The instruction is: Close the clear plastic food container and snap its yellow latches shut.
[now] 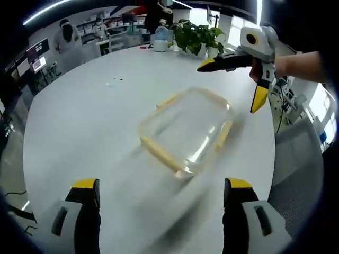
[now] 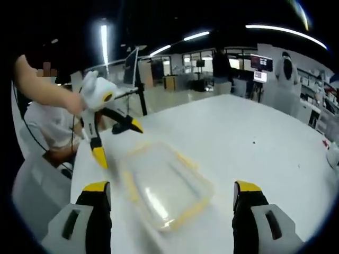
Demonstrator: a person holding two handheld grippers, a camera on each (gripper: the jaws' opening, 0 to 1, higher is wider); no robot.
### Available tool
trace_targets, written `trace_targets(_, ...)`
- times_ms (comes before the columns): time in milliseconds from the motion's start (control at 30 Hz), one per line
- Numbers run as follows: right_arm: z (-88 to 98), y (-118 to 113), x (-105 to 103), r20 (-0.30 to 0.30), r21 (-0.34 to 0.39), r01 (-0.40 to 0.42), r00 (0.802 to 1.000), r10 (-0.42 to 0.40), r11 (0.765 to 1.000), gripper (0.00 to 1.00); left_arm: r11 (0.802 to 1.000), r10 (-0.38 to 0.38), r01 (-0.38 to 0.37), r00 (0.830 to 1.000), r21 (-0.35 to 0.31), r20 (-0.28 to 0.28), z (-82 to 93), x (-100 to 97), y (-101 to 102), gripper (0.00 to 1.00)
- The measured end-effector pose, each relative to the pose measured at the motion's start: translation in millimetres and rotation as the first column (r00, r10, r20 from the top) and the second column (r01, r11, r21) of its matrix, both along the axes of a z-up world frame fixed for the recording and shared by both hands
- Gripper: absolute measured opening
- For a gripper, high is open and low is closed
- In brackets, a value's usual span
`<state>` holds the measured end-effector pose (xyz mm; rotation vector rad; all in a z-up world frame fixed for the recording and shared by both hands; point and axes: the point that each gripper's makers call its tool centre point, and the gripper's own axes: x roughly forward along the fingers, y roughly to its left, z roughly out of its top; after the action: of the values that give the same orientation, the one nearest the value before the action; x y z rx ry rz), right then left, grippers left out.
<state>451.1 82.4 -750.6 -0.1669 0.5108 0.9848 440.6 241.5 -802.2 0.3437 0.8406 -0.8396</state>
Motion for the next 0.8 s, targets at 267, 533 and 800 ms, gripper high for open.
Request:
trace_targets(267, 2.1, -10.1, -8.9, -0.006, 0.041, 0.046, 0.999, -0.046, 0.998, 0.97, 0.998, 0.055, -0.055, 0.998, -0.04, -0.005, 0.6, -9.0, 6.7, 0.98)
trace_targets(533, 6.6, -20.7, -13.2, -0.015, 0.101, 0.122, 0.993, -0.121, 0.987, 0.98, 0.989, 0.11, -0.108, 0.994, -0.103, 0.016, 6.1, -13.5, 10.5, 0.99)
trace_targets(800, 0.4, -22.3, -26.2, -0.034, 0.114, 0.142, 0.99, -0.139, 0.983, 0.99, 0.969, 0.171, -0.165, 0.985, -0.184, 0.018, 11.9, -16.3, 15.4, 0.99)
